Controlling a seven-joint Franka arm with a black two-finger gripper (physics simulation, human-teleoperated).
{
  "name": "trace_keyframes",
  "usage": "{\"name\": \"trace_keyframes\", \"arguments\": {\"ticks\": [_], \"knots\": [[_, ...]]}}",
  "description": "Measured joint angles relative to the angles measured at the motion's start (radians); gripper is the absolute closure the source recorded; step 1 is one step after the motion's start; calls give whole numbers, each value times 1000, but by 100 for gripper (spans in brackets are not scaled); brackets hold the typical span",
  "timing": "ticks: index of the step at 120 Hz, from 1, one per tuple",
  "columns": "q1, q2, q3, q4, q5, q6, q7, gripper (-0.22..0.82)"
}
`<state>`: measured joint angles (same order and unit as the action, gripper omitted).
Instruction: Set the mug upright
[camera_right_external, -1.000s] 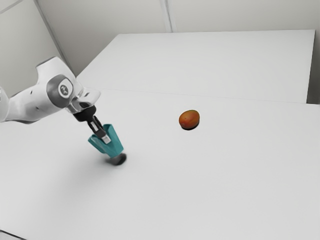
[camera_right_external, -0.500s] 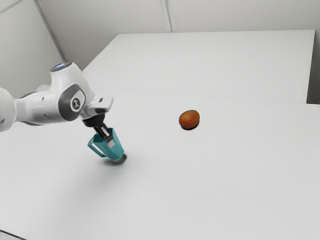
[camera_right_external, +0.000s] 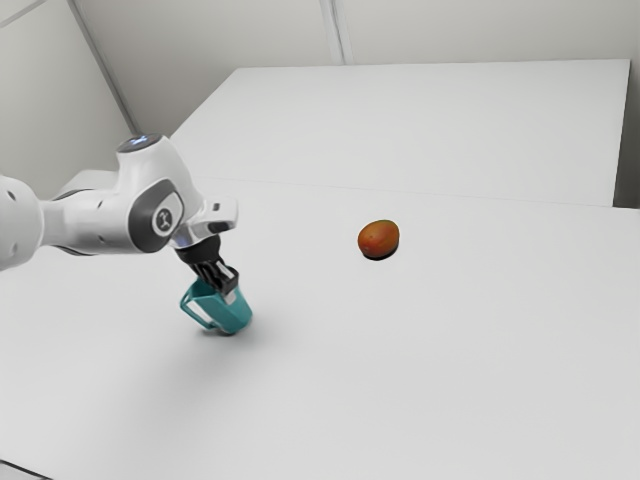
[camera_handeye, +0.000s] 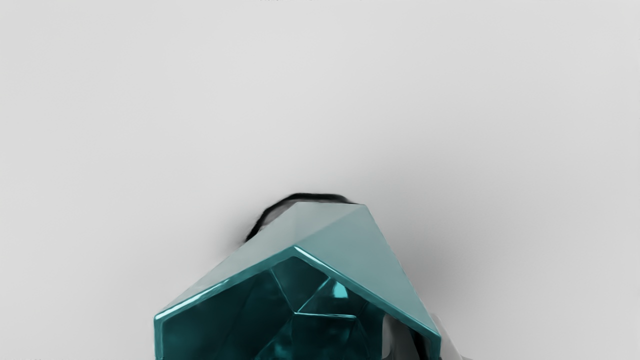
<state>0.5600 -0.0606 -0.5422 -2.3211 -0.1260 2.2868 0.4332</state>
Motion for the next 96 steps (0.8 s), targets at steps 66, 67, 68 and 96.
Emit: {"name": "trace_keyframes", "arguments": {"ticks": [66, 67, 68, 96], "knots": [[2, -92, -11, -11, -3, -11, -115, 6], [1, -95, -11, -10, -3, -12, -116, 6], [1, -99, -11, -9, -3, -14, -117, 6], [-2, -147, -13, 118, -4, -125, -140, 2]]}}
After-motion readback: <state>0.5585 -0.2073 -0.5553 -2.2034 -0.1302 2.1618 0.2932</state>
